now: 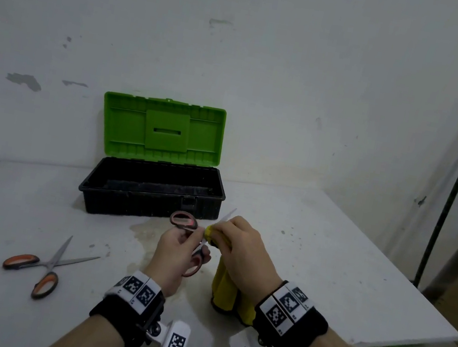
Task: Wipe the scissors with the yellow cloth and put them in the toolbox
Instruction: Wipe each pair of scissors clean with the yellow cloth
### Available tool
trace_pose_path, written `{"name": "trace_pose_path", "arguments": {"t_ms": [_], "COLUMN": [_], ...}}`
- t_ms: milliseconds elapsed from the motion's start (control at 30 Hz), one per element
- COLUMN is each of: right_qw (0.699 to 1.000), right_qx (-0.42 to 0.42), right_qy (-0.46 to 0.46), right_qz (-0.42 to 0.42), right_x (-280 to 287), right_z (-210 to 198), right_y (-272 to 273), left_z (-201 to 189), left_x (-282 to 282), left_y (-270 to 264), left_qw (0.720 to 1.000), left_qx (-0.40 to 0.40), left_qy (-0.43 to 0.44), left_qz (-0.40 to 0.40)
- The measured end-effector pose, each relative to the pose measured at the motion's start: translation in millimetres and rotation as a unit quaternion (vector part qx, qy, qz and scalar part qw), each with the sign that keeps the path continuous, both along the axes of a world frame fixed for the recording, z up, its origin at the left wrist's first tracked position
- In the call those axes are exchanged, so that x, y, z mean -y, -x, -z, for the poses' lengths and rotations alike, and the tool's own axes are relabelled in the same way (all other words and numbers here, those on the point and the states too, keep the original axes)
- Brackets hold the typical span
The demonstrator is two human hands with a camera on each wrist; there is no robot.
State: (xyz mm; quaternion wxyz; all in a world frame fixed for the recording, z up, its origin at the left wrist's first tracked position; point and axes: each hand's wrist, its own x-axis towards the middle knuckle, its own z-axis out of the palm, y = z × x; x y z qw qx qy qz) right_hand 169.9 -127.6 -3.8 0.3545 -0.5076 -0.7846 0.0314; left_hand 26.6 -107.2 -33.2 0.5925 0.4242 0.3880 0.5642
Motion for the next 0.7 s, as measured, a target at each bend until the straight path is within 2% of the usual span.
{"name": "trace_pose_path", "arguments": {"t_ms": [133, 333, 400, 467, 533, 700], "right_qw": [0.998, 0.993, 0.996, 0.999, 0.998, 0.996], "right_qx": [0.066, -0.015, -0.019, 0.019, 0.055, 0.013], "right_qy": [-0.009, 0.021, 0.017, 0.031, 0.044, 0.038], "right_qz": [0.012, 0.117, 0.080, 0.021, 0.001, 0.085], "right_x": [-5.9, -21.3, -15.7, -7.2, -4.9, -25.7], "right_z": [7.1, -14.9, -15.6, -7.5, 1.8, 0.7], "right_y": [2.1, -18.8, -16.4, -7.2, -1.2, -21.3], "left_z": [-0.7, 4.6, 3.4, 2.0, 1.7, 2.6], "left_x": [2.1, 1.4, 1.0, 1.1, 1.3, 1.9], "left_y": [0.7, 4.6, 5.0, 4.4, 2.6, 3.4], "left_qw": [1.000, 0.999, 0.999, 0.999, 1.000, 0.999], "left_qx": [-0.025, -0.026, -0.017, -0.013, -0.016, -0.040], "left_qy": [-0.006, 0.033, 0.038, 0.032, 0.025, 0.032], "left_qz": [0.000, -0.009, -0.014, -0.005, 0.005, -0.014]}}
